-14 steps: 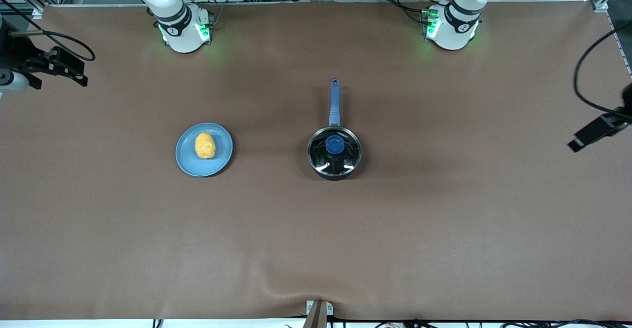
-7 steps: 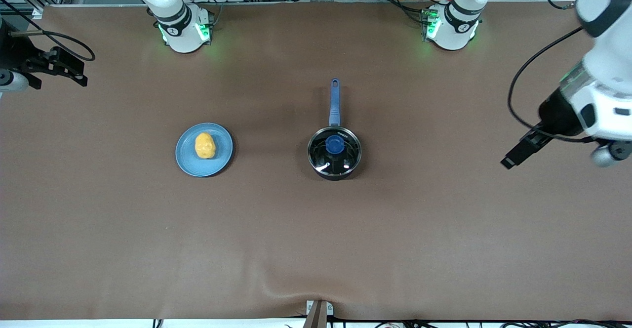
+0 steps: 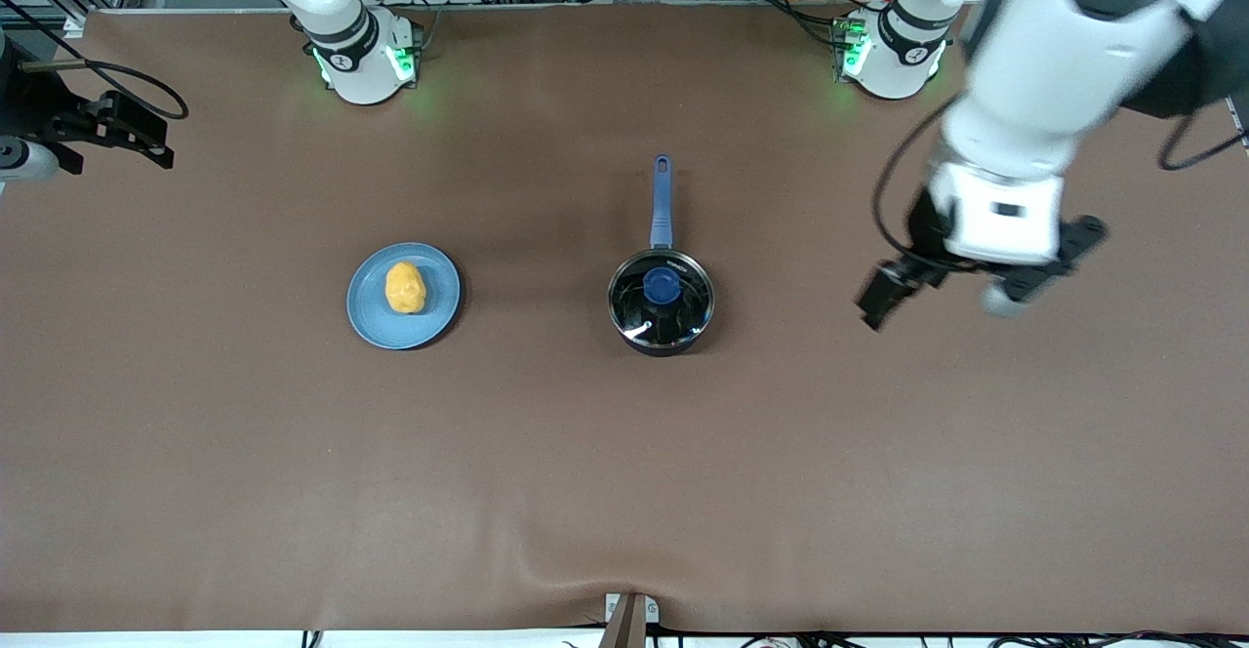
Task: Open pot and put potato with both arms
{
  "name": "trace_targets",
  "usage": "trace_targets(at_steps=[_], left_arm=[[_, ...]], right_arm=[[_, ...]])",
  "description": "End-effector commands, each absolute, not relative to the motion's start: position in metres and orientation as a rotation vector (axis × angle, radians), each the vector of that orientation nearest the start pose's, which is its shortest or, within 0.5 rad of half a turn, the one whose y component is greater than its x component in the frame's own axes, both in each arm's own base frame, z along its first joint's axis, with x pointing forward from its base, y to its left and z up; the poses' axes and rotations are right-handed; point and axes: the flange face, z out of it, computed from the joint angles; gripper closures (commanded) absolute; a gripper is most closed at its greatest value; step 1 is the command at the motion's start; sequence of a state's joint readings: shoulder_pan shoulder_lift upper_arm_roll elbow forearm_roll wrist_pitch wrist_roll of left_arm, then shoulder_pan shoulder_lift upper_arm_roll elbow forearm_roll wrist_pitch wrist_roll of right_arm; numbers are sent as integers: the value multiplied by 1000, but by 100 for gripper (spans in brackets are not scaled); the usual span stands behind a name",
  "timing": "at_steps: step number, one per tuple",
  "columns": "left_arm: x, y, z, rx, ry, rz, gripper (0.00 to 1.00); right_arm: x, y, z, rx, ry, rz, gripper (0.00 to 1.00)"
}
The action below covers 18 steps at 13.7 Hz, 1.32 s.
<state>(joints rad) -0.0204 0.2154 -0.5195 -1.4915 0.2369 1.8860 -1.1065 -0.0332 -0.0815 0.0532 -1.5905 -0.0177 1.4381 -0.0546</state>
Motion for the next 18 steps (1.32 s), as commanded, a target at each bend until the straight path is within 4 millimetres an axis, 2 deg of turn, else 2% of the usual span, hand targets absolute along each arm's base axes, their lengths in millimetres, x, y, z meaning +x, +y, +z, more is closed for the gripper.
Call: trace_targets(at_steps=[1, 3, 5, 7, 8, 10, 12, 13, 14, 15, 18], left_arm=[[558, -332, 557, -3037, -907, -326, 0], [552, -355, 552, -3048, -988, -329, 0], [541, -373, 552, -3099, -884, -334, 0], [540, -383, 538, -3145, -701, -276, 0], [542, -384, 527, -3127, -689, -258, 0], [538, -384, 521, -3076, -607, -266, 0], [534, -382, 513, -3074, -382, -186, 0], [537, -385, 501, -3093, -333, -127, 0], [532, -395, 491, -3108, -305, -73, 0], [519, -415, 485, -3123, -263, -45, 0], [502, -462, 448, -3160, -201, 40, 0]], right_arm=[[514, 8, 651, -3149, -128, 117, 0], [514, 8, 651, -3149, -128, 117, 0], [514, 9, 651, -3150, -131, 117, 0], [514, 9, 651, -3150, -131, 117, 0], [513, 9, 651, -3150, -131, 119, 0], [513, 9, 651, -3149, -131, 119, 0], [513, 9, 651, -3150, -131, 119, 0], [513, 7, 651, -3149, -126, 119, 0], [513, 8, 651, -3150, -128, 122, 0], [513, 6, 651, -3150, -123, 122, 0], [514, 6, 651, -3150, -121, 119, 0]])
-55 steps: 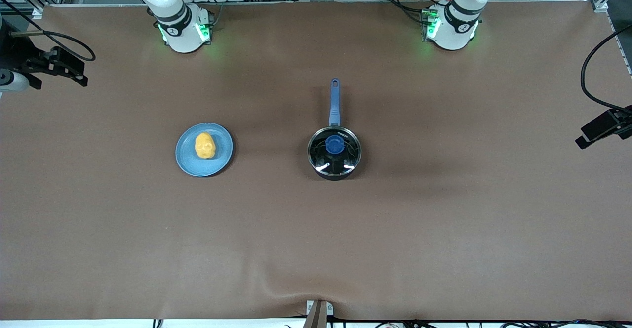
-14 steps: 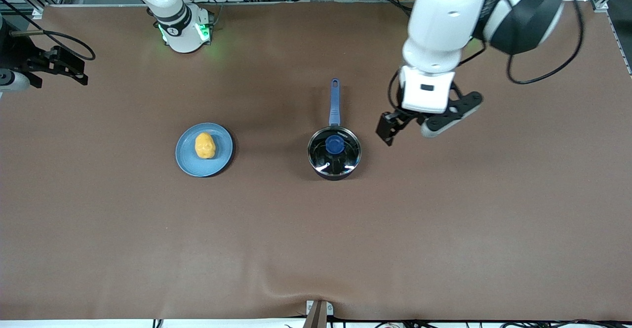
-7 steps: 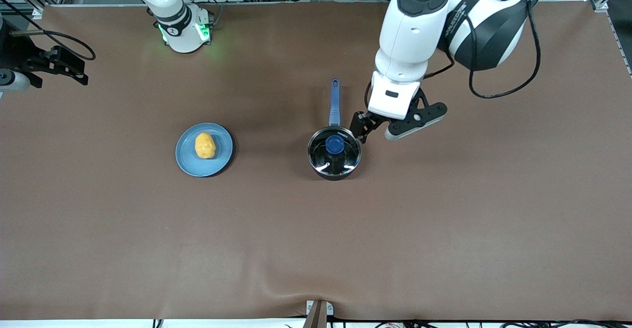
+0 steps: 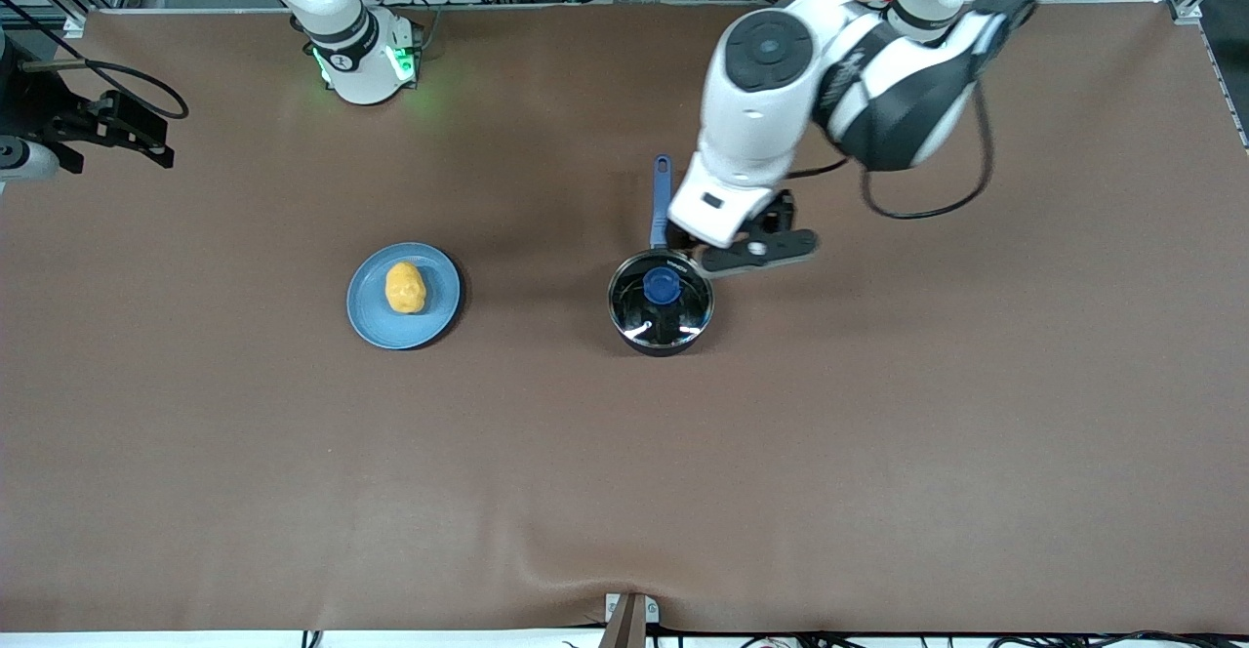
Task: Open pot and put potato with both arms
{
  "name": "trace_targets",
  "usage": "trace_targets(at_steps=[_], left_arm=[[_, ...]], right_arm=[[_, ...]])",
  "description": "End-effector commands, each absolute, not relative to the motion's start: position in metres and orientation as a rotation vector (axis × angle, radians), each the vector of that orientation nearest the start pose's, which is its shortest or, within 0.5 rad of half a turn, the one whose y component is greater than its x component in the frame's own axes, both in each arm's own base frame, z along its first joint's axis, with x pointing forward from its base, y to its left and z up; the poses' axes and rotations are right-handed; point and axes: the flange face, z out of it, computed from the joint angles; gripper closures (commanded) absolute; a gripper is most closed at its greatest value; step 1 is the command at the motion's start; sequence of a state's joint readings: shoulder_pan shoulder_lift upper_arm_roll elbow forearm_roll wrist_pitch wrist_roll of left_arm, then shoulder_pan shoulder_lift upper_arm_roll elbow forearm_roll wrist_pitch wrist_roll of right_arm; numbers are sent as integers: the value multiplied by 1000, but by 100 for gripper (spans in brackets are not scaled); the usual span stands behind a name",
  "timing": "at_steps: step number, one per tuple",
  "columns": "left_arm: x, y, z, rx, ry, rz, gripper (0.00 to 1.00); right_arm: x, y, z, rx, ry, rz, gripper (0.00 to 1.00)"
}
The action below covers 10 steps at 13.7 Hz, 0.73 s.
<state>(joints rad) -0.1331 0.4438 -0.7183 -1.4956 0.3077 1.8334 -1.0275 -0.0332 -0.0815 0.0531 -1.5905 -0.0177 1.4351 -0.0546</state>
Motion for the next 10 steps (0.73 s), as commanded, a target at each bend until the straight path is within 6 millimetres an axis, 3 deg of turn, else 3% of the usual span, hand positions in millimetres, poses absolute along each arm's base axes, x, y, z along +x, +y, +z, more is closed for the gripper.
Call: trace_targets(at_steps=[1, 5, 7, 10], left_arm=[[501, -464, 442, -3155, -197, 54, 0], [516, -463, 419, -3191, -153, 79, 0], [518, -468, 388, -3177, -119, 117, 0], [524, -473, 376, -3219, -80, 96, 0]], right_arm=[[513, 7, 651, -3149, -123, 122, 0], [513, 4, 651, -3149, -116, 122, 0], [513, 5, 651, -3150, -118, 122, 0], [512, 3, 650, -3147, -116, 141, 0]])
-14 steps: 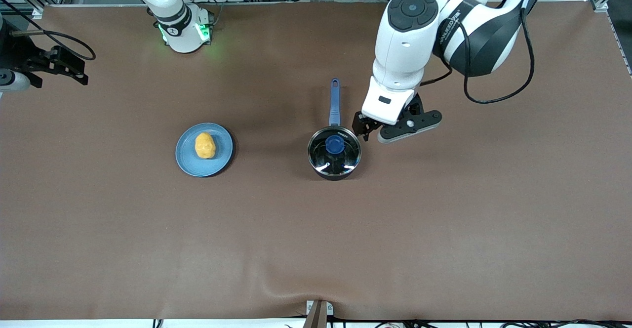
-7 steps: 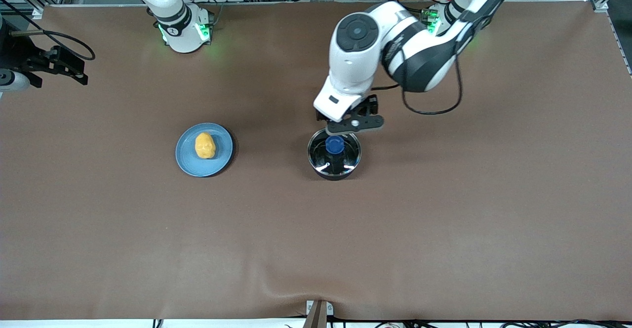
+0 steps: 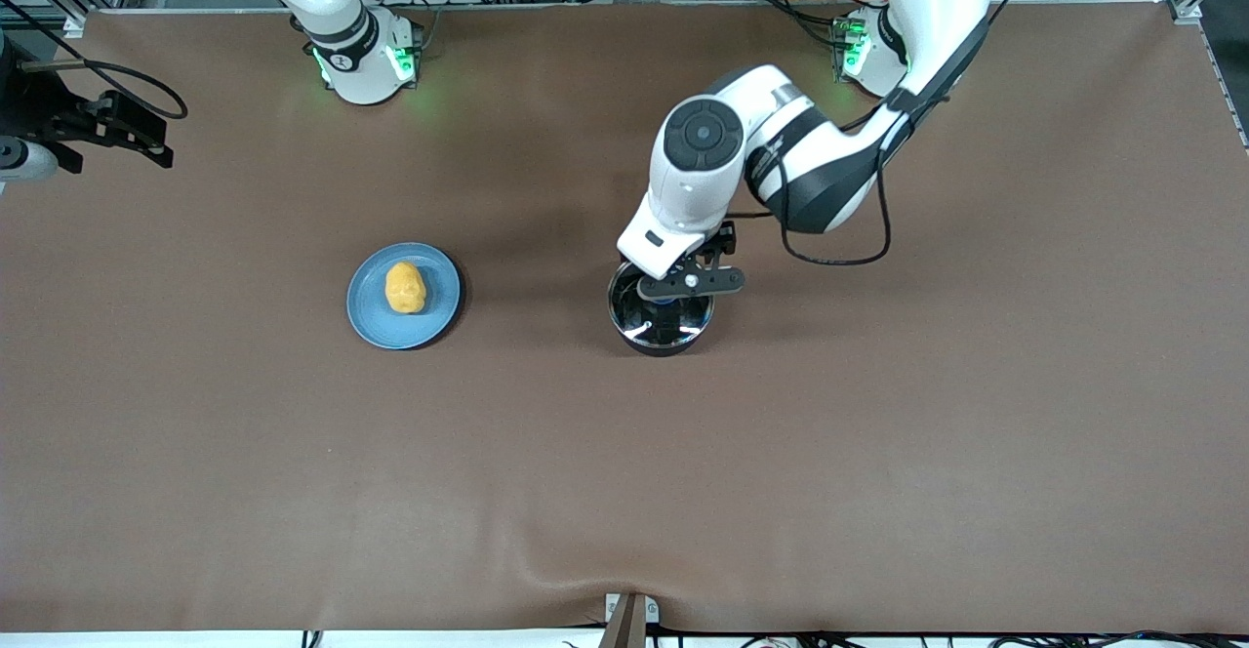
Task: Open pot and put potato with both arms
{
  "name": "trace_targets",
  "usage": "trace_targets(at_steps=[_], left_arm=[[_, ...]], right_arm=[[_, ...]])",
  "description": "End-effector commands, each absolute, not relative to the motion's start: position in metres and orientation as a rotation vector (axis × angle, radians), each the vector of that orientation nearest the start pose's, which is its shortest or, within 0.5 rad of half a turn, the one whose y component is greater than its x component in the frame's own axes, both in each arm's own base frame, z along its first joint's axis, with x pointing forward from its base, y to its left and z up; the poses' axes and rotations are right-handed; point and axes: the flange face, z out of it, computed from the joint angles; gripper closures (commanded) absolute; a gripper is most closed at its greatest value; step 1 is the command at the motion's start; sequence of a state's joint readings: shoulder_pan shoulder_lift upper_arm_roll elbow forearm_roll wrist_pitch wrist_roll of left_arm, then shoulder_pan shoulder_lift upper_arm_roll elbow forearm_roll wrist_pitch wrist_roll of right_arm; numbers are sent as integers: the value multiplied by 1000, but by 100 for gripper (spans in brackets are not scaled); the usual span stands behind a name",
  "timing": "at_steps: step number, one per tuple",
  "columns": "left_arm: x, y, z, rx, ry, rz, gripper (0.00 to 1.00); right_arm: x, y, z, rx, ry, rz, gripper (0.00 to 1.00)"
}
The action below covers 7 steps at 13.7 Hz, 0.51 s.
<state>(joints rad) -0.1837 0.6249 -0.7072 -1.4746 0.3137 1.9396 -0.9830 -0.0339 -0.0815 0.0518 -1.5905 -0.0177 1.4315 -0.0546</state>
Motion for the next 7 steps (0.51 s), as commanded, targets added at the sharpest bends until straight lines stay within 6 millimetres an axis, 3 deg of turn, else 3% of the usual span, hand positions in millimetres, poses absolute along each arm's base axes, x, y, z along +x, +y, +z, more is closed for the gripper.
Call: trace_targets(at_steps=[1, 3, 7], left_arm=[[525, -476, 368, -3229, -89, 101, 0], [526, -477, 360, -3231, -91, 105, 0], [508, -497, 326, -3164, -38, 91, 0]], right_arm=[[512, 4, 649, -3147, -118, 143, 0], [512, 3, 649, -3147, -116, 143, 0], [512, 3, 650, -3147, -116, 143, 0]])
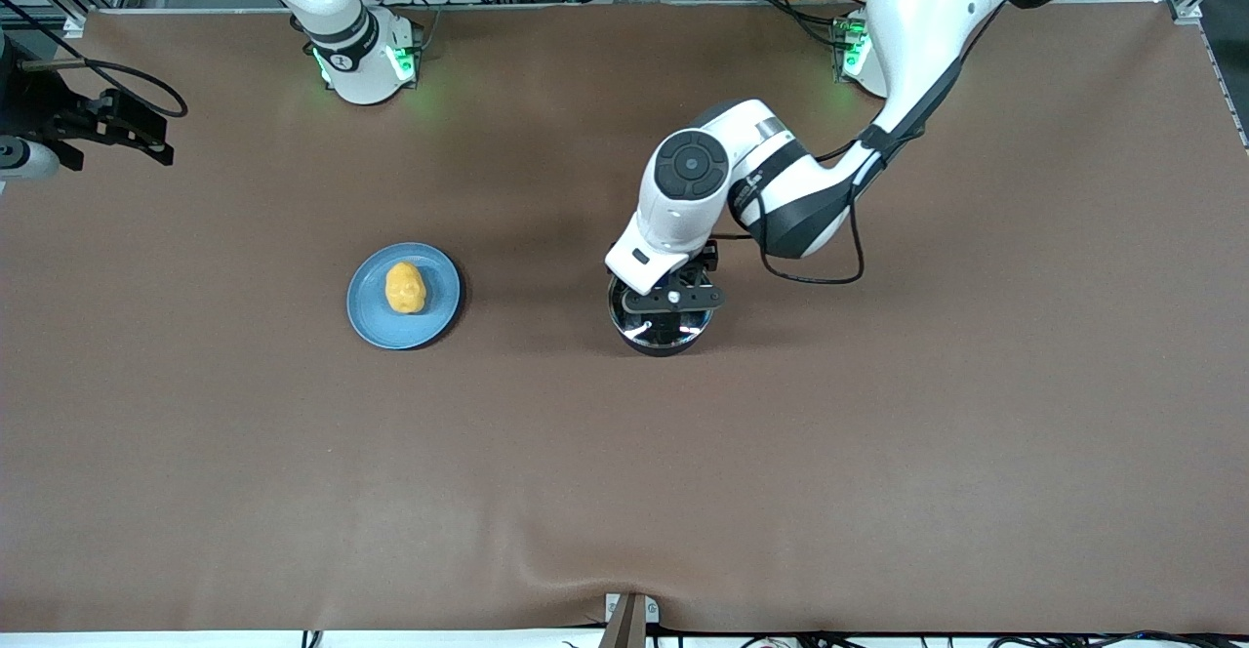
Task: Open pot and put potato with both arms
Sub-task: 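Reach the left gripper down to the blue knob of the glass lid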
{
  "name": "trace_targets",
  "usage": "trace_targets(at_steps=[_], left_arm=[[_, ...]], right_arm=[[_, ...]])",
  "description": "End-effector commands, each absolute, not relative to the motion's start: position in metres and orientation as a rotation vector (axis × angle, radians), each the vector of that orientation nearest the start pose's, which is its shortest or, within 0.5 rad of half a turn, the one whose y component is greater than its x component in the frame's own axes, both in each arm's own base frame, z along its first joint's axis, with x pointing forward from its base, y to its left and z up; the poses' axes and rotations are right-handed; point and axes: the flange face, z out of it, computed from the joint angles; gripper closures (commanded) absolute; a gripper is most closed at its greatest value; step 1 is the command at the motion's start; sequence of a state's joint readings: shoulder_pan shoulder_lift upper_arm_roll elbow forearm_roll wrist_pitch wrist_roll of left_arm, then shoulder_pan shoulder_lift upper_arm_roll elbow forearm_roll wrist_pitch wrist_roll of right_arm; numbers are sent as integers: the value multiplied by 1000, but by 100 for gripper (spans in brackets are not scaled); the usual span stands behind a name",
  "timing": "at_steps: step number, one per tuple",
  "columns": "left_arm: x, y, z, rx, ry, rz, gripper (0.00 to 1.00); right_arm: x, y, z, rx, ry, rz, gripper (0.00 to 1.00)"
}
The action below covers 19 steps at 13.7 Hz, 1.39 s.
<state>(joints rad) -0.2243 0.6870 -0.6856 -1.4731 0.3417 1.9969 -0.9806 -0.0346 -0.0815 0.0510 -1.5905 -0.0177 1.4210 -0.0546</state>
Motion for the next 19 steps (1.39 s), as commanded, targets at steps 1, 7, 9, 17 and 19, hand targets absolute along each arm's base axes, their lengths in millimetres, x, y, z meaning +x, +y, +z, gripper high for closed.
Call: trace_targets(at_steps=[1, 7, 9, 17, 19], left_arm=[[505, -500, 315, -3137, -30, 80, 0], [504, -497, 306, -3108, 26, 79, 0], [501, -494, 299, -3092, 55, 102, 0], [503, -485, 292, -3077, 66, 122, 17], [503, -485, 291, -3077, 61, 124, 35]], right_arm=[[512, 3, 649, -3147, -116, 146, 0], [512, 3, 649, -3147, -116, 146, 0], [512, 3, 650, -3147, -116, 143, 0], [512, 4, 650, -3147, -118, 143, 0], [512, 4, 649, -3147, -118, 146, 0]])
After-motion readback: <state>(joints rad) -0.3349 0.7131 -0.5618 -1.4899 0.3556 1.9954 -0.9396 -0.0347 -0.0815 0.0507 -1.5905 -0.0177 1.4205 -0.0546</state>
